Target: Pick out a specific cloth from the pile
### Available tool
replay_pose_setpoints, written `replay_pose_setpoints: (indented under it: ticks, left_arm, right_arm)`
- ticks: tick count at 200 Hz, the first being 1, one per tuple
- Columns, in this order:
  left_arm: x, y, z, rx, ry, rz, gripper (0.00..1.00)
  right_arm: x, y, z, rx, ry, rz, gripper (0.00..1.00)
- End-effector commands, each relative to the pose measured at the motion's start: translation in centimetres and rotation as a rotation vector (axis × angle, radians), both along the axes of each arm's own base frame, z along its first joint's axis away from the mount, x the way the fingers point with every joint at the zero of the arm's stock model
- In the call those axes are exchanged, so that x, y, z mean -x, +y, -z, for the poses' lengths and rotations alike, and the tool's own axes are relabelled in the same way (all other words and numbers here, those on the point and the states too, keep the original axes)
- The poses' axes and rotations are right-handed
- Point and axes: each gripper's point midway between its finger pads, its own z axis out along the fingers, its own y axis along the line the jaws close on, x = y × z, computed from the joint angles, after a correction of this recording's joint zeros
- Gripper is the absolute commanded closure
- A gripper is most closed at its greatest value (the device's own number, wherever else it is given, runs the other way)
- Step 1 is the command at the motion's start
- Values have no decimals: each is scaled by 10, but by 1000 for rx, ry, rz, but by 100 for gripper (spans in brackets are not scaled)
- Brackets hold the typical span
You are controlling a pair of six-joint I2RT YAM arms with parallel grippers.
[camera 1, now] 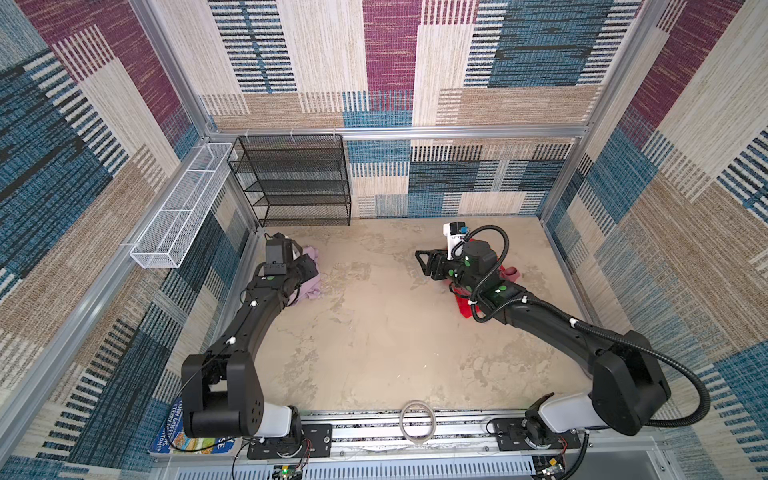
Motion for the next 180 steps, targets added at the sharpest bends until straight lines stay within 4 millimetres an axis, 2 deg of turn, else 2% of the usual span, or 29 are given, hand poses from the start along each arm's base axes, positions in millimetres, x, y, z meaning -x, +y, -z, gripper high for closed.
replay_pose_setpoints:
  ticks: [1,4,11,20,39,73,96,123,155,180]
  left_arm:
    - [10,-8,-13,-95,-90,55,25]
    - [11,-8,-14,-99,-97,56,20]
    - [15,-9,-16,-103,-114,59,0]
    - [19,-7,-17,-111,-129,56,1]
    - [27,-3,-16,-152,-140,56,1]
    - [38,21,-2,-287,-121,-11,1]
    - [41,31,10,-356,-137,-32,0]
    - [46,26,17,-406,-196,29,1]
    - [55,36,16,-471,-286,-11,0]
    - [52,35,23,-495,-299,10,1]
  right_arm:
    - [-7,-47,-2,96,-69,162,22]
    - [-7,-55,-1,103,-73,185,19]
    - [-8,-73,0,116,-83,253,13]
    - [-8,-98,4,137,-82,342,9]
    - [-3,-139,10,189,-99,483,8]
    - [15,-195,19,272,-182,666,6]
    - [26,-219,32,300,-239,731,6]
    - [32,-238,54,359,-245,771,5]
    - [36,-249,74,419,-249,784,5]
    - [42,-255,73,401,-297,808,4]
